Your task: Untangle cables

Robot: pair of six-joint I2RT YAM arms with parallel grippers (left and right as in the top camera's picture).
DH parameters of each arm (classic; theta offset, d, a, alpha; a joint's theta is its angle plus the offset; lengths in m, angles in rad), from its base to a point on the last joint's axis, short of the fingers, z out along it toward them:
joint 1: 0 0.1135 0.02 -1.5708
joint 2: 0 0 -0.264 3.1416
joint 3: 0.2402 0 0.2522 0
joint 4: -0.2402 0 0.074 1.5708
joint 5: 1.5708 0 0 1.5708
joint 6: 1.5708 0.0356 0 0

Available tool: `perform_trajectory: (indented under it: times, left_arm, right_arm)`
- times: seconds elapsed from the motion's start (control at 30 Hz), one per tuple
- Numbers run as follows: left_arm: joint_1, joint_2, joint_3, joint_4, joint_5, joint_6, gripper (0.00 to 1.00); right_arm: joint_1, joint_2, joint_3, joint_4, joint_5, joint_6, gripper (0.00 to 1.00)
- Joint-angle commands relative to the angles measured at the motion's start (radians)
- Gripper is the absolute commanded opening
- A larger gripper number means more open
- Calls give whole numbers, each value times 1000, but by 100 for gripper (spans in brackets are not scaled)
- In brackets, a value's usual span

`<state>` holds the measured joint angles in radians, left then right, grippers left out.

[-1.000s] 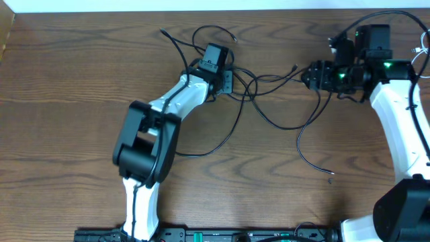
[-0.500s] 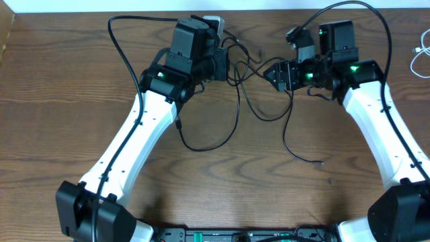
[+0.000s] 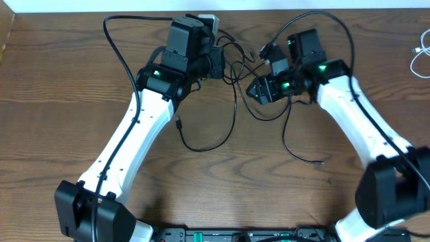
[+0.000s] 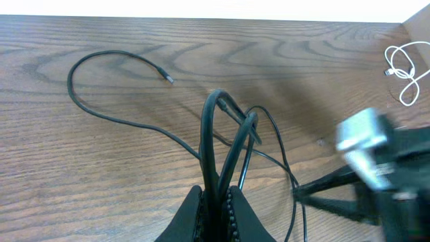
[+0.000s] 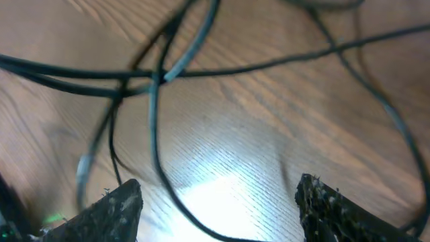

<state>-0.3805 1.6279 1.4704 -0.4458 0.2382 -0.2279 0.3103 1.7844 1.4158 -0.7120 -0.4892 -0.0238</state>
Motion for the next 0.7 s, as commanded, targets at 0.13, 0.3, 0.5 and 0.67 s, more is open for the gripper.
perform_trajectory:
  times: [0.13,0.3,0.5,0.67]
  left_arm:
    - [6,-11,7,2,16,6,7]
    - [7,-14,7,1,16,6,7]
    - [38,-14,7,2,14,-3,7]
    - [87,-14,7,-16,-55,-35,7]
  right_arm:
    - [78,104,-6,51,5,-30,69]
    - [100,134,-6,93,27,-16,47]
    - [80,108,-1,104,121,56,1]
    - [13,-70,6,74,86,56,1]
